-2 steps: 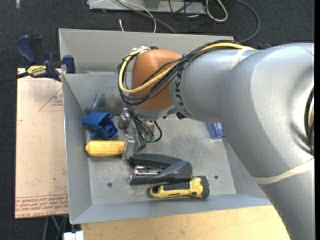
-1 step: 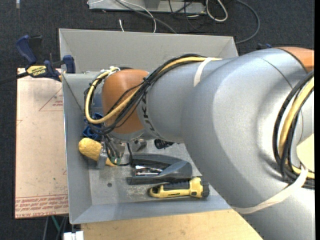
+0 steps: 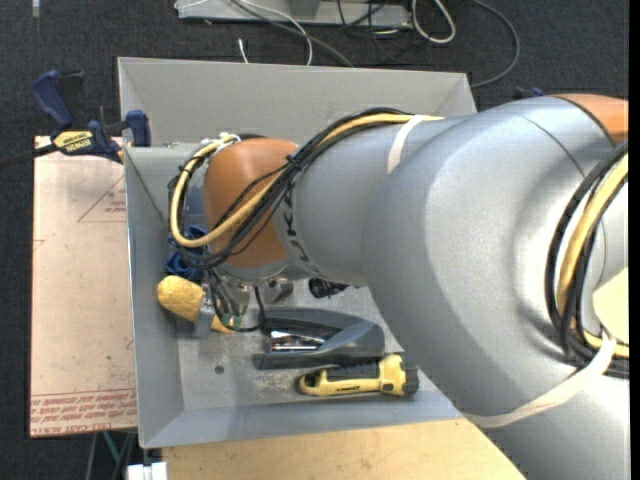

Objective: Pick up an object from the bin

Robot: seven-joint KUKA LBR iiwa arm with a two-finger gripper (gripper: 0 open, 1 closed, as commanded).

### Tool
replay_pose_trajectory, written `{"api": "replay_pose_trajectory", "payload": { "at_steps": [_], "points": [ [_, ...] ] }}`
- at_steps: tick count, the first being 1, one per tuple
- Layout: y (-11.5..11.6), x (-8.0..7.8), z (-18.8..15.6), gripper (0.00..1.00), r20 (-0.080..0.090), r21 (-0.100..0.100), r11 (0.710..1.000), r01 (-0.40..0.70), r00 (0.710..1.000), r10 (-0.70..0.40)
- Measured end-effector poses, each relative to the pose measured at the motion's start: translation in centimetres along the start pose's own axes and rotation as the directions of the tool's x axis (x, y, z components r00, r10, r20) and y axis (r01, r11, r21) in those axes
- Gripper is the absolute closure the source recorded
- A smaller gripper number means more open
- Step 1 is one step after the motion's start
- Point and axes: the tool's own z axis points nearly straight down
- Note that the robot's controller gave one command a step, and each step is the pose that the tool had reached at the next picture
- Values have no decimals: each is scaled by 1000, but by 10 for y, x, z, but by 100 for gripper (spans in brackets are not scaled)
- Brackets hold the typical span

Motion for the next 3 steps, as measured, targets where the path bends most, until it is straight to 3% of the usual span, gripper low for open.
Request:
{"api": "replay_pose_trajectory", "payload": {
  "at_steps": [3],
  "points": [
    [0, 2, -111, 100, -5, 0, 1000, 2, 1000, -2]
  ]
}}
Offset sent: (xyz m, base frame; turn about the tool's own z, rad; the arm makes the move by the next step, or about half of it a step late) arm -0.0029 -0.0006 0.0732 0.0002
